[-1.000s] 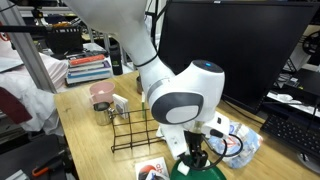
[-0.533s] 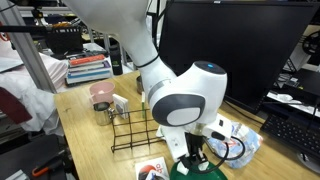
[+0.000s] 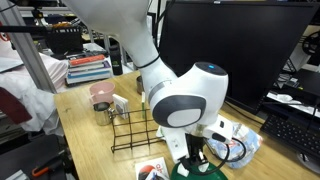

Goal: Move the green plate to the left

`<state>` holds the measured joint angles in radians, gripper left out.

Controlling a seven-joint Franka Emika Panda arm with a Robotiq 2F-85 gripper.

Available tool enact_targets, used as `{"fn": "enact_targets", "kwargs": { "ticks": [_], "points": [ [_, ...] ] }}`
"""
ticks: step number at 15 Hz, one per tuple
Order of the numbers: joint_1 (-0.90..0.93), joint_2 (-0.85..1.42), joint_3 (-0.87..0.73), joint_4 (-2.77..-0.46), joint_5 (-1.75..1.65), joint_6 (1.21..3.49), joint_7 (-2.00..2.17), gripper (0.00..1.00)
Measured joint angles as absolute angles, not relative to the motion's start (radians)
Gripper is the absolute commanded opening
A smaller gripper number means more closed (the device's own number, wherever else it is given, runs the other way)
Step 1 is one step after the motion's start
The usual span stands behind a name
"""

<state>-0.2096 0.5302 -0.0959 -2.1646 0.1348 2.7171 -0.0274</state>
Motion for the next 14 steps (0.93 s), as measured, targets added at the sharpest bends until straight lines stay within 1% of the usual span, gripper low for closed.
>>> {"fn": "enact_targets", "kwargs": {
  "ticks": [1, 2, 3, 4, 6, 7, 14],
  "points": [
    [-0.210, 0.530, -0.096, -2.165, 0.135, 2.717, -0.027, 0.01],
    [-0.211, 0.530, -0.095, -2.165, 0.136, 2.717, -0.027, 0.00],
    [-0.213, 0.530, -0.094, -2.164, 0.136, 2.717, -0.027, 0.00],
    [-0.214, 0.528, -0.094, -2.162, 0.136, 2.717, -0.027, 0.03],
    [-0.217, 0.527, -0.092, -2.158, 0.140, 2.717, -0.027, 0.01],
    [-0.218, 0.527, -0.091, -2.155, 0.143, 2.717, -0.027, 0.02],
    [-0.222, 0.523, -0.082, -2.150, 0.148, 2.717, -0.027, 0.02]
  ]
}}
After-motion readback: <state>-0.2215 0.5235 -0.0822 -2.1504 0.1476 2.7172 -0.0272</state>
